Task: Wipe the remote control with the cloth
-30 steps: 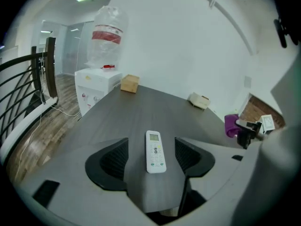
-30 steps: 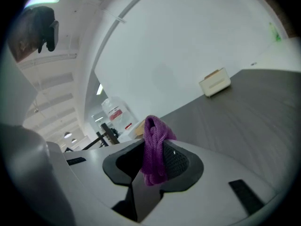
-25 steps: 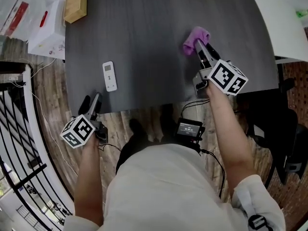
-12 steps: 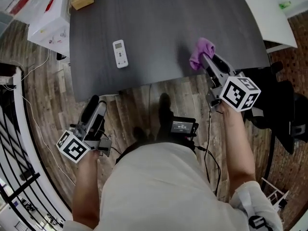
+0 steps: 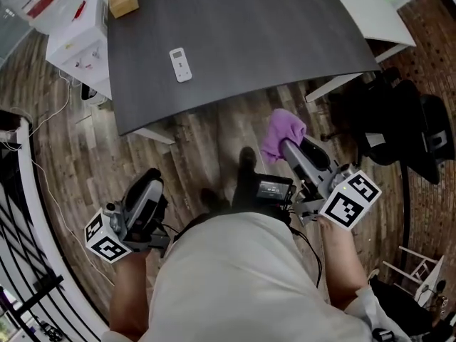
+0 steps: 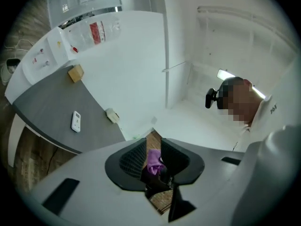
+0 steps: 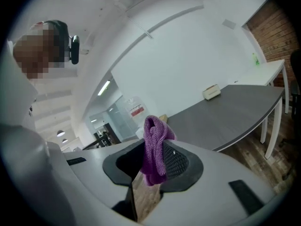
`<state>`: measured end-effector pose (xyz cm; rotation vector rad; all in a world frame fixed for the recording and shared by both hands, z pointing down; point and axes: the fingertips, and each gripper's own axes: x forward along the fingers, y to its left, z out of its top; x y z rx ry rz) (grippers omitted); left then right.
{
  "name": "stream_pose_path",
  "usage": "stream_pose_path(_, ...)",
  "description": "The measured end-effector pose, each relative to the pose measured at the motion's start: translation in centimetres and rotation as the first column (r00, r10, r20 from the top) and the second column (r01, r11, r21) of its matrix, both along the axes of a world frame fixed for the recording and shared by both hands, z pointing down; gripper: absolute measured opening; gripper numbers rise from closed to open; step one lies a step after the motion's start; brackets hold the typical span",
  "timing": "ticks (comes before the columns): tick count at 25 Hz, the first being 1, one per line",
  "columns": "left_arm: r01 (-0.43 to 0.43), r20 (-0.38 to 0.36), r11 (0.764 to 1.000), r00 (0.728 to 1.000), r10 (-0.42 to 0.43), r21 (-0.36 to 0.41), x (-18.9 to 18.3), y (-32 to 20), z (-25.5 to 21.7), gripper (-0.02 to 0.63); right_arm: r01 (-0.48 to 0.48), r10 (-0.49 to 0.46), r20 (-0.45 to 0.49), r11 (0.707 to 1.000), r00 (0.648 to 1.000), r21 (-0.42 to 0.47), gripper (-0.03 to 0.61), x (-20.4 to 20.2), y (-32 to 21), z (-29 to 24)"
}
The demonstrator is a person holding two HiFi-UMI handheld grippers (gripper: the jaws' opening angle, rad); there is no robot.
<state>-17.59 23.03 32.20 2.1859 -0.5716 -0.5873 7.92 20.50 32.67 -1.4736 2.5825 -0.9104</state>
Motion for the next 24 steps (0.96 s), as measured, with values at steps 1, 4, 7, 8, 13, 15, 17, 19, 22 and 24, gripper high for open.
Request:
stream_pose_path(1,-0.01,-0.001,1.0,1.0,0.01,0.006,0.2,0.5,-0.3,0.098,0.0,0.0,0.012,1.0,1.0,0.015,0.11,-0.3,0.3,-0.7)
stream_pose_path(4,-0.017,-0.015,1.0,1.0,0.018,0.016,1.3,1.6,-1.0,0.098,-0.004,0.002,0.026,0.998,1.0,0.062,0.11,-0.1,0.5,-2.8)
stream_pose_path(7,-0.01,-0.024,1.0,1.0,0.011,0.024,2.5,2.7,-1.5,0.098,-0.001,-0.003,0.049,0.996,0.999,0.088,0.11,1.1,0.5,-4.3)
stream_pose_path(8,-0.004,-0.026,1.0,1.0,0.004,0.025,2.9,3.0,-1.7,0.098,0.003,-0.008,0.053,0.996,0.999,0.094,0.11,1.4,0.6,-4.6)
stream_pose_path(13,0.041,-0.054,0.999,0.998,-0.04,0.016,5.0,3.9,-2.1,0.098,0.044,-0.048,0.037,0.994,0.998,0.105,0.11,3.2,1.1,-5.5)
stream_pose_path(15,0.051,-0.053,0.999,0.997,-0.05,0.013,6.8,4.3,-2.2,0.1,0.06,-0.063,0.024,0.992,0.998,0.114,0.11,4.5,1.6,-5.8)
stream_pose_path(17,0.064,-0.044,0.998,0.997,-0.064,0.018,9.0,4.6,-2.5,0.1,0.076,-0.078,0.017,0.99,0.997,0.12,0.11,6.0,2.2,-5.9)
stream_pose_path(19,0.071,-0.036,0.997,0.997,-0.07,0.028,11.4,5.2,-2.8,0.105,0.097,-0.1,0.016,0.988,0.995,0.118,0.11,7.3,3.1,-5.9)
stream_pose_path(22,0.052,-0.019,0.998,0.998,-0.052,0.034,15.5,6.3,-3.1,0.174,0.144,-0.146,0.009,0.984,0.989,0.109,0.109,8.8,5.3,-5.7)
stream_pose_path(24,0.027,-0.003,0.999,1.0,-0.027,0.038,18.4,7.0,-3.2,0.201,0.182,-0.183,0.001,0.978,0.983,0.106,0.109,9.5,6.8,-5.8)
